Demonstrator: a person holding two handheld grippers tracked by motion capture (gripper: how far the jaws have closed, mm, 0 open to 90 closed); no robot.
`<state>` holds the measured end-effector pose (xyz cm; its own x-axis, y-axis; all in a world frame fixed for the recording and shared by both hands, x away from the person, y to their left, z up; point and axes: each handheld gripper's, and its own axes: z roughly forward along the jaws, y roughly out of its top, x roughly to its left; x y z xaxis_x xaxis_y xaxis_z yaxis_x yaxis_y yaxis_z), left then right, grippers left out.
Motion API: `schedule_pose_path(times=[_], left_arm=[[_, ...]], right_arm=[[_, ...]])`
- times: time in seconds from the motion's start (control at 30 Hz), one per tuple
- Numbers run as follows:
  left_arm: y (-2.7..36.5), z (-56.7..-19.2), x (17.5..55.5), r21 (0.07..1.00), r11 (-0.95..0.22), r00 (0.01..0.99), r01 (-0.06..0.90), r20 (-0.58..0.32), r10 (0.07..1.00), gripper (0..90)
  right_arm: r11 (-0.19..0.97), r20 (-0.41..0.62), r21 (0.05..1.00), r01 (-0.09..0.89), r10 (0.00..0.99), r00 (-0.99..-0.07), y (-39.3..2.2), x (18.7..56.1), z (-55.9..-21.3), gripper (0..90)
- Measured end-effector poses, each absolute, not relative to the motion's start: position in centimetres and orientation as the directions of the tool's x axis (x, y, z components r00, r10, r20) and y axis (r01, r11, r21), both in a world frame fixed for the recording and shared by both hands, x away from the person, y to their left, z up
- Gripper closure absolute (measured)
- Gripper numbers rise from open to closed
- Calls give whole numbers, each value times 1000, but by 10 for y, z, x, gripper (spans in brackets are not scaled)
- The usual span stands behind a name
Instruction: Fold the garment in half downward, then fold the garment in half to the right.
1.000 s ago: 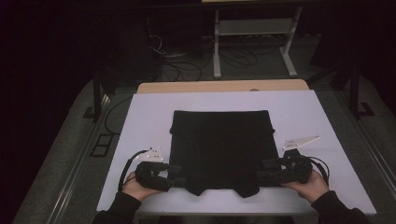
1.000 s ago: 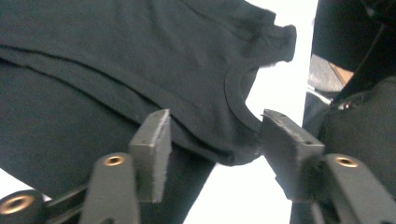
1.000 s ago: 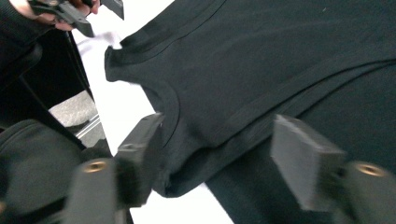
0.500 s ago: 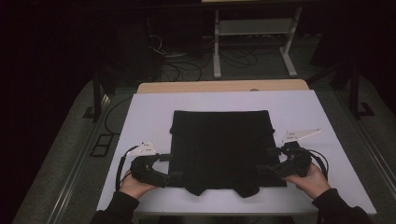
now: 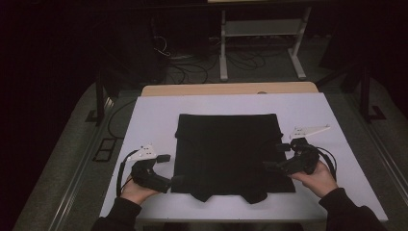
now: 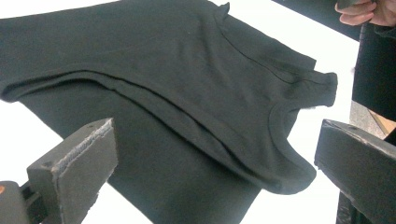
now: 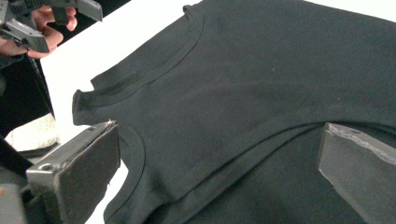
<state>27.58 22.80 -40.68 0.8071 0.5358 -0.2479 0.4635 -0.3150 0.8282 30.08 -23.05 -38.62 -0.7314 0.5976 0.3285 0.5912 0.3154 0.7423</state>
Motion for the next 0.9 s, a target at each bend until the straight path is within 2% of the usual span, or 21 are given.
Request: schedule_pose_path(times=[0.3, 0.9], left_arm=[[231, -410, 275, 826, -334, 807, 454, -222, 547, 0], [246, -410, 270, 852, -298, 790, 431, -197, 580, 0]], right_arm=[[319, 279, 771, 551, 609, -742, -216, 318, -375, 0], [372, 217, 787, 491, 579, -786, -182, 348, -358, 0]])
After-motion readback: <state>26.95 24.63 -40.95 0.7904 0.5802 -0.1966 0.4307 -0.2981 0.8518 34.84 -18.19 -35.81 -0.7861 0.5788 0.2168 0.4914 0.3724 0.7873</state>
